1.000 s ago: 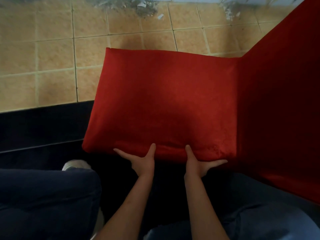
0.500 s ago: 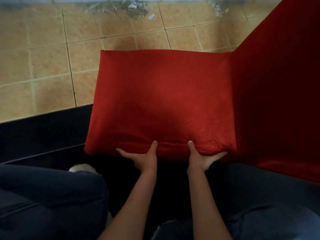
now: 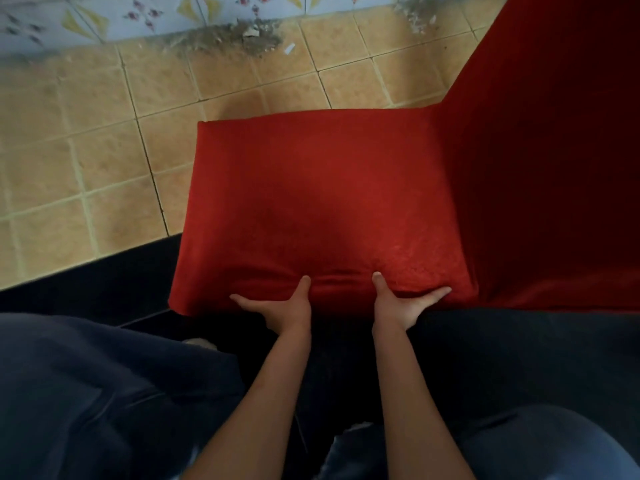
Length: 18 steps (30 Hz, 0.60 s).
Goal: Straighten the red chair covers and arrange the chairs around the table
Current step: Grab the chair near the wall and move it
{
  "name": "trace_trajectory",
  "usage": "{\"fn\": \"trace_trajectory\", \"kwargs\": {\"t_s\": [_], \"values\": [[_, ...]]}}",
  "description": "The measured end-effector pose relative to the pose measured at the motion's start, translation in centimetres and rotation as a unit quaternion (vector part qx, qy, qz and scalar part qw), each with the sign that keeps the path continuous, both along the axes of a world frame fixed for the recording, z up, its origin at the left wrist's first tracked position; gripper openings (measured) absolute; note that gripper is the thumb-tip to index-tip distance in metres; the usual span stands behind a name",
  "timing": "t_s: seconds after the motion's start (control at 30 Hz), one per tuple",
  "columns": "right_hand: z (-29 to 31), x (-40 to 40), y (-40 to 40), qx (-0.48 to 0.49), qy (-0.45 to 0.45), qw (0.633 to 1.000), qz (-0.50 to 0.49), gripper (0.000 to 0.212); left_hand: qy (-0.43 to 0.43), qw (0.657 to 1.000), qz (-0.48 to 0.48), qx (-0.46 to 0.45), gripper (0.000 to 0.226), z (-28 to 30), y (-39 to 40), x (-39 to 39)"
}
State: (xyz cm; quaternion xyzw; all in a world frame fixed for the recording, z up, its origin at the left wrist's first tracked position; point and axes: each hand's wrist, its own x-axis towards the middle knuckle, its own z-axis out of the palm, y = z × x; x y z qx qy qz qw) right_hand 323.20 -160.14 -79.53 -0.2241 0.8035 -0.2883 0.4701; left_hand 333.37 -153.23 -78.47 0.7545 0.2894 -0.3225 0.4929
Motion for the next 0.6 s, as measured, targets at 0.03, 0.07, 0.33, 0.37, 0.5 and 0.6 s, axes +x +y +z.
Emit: {"fn": "trace_trajectory", "kwargs": {"t_s": [0.03, 0.07, 0.33, 0.37, 0.5, 0.6], "values": [[0.7, 0.3, -0.1, 0.006, 0.003, 1.0, -0.002, 0.13, 0.003, 1.0, -0.001, 0.005, 0.132, 0.7, -0.1, 0.3], [1.4, 0.6, -0.2, 0.011, 0.005, 1.0, -0.004, 0.13, 0.005, 1.0, -0.001, 0.009, 0.132, 1.4, -0.2, 0.7], [7.7, 4.0, -0.5, 0.082, 0.031, 0.996, -0.004, 0.132, 0.027, 0.997, -0.038, 0.059, 0.133, 6.8, -0.3, 4.5], [8.6, 4.5, -0.4, 0.089, 0.035, 0.995, -0.006, 0.131, 0.031, 0.996, -0.044, 0.067, 0.133, 7.6, -0.3, 5.1], [12.0, 6.7, 0.2, 0.121, 0.036, 0.992, -0.015, 0.13, 0.045, 0.993, -0.059, 0.091, 0.134, 10.3, 0.2, 7.5], [14.3, 8.2, 0.8, 0.141, 0.045, 0.989, -0.018, 0.13, 0.056, 0.99, -0.072, 0.106, 0.136, 12.2, 0.4, 9.3]]}}
